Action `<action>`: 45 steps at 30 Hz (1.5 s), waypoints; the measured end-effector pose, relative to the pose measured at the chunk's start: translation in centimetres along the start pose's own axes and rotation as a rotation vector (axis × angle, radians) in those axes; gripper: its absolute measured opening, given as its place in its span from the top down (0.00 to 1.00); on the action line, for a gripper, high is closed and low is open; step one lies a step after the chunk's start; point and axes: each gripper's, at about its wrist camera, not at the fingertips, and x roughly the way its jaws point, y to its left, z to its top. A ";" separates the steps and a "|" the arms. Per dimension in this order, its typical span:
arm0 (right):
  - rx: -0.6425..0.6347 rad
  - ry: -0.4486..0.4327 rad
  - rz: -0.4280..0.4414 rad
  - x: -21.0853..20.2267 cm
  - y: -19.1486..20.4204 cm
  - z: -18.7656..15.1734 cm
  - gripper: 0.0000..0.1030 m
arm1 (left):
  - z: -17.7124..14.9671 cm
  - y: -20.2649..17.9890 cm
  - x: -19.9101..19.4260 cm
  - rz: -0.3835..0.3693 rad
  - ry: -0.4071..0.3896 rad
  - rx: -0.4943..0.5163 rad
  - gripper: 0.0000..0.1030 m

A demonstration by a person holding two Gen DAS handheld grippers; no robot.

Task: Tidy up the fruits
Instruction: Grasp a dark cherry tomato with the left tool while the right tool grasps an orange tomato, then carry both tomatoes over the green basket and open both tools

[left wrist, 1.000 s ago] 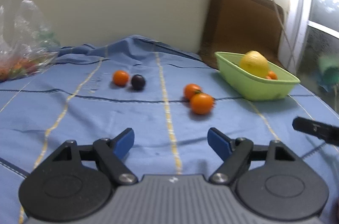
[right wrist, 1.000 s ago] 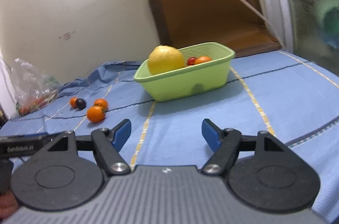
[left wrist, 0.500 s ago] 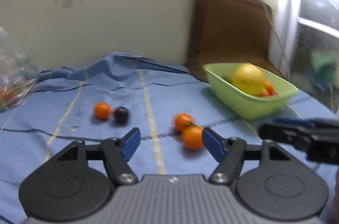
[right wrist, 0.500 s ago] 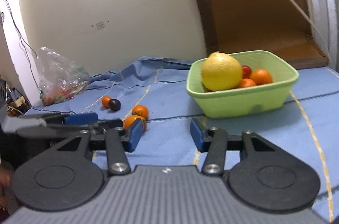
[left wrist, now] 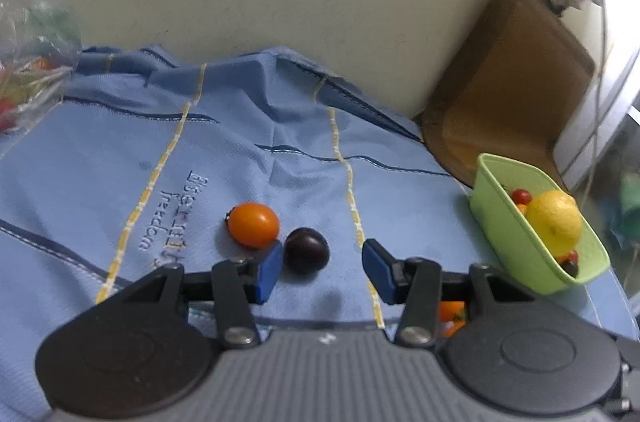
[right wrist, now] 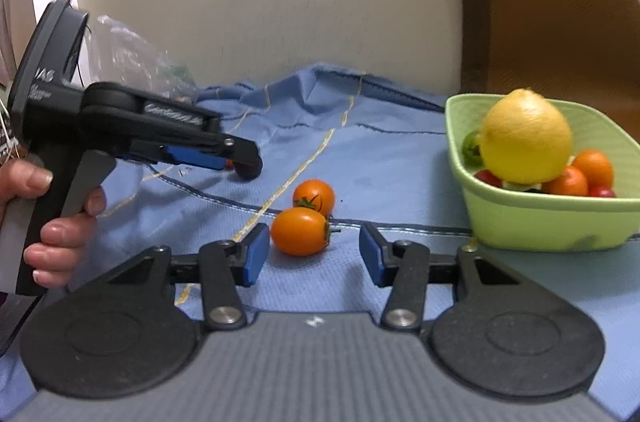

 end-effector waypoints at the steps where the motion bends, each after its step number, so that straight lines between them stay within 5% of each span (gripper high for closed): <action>1: -0.004 0.009 0.000 0.3 0.0 0.1 0.49 | 0.0 0.1 0.2 -0.004 -0.003 -0.016 0.57; 5: -0.027 0.052 0.005 1.5 0.4 0.1 0.54 | -0.2 0.0 0.6 0.039 -0.013 -0.026 0.74; 21: -0.016 -0.051 -0.010 -5.7 -0.5 -2.5 0.58 | -6.9 -4.5 -6.4 -0.168 0.028 0.027 0.75; 34: 0.046 -0.253 -0.220 -10.6 -8.3 -1.5 0.58 | -2.0 -16.3 -3.6 -0.304 -0.008 0.176 0.74; 45: 0.054 -0.230 -0.282 -6.4 -13.4 0.9 0.56 | 5.0 -18.7 4.5 -0.303 0.044 0.103 0.73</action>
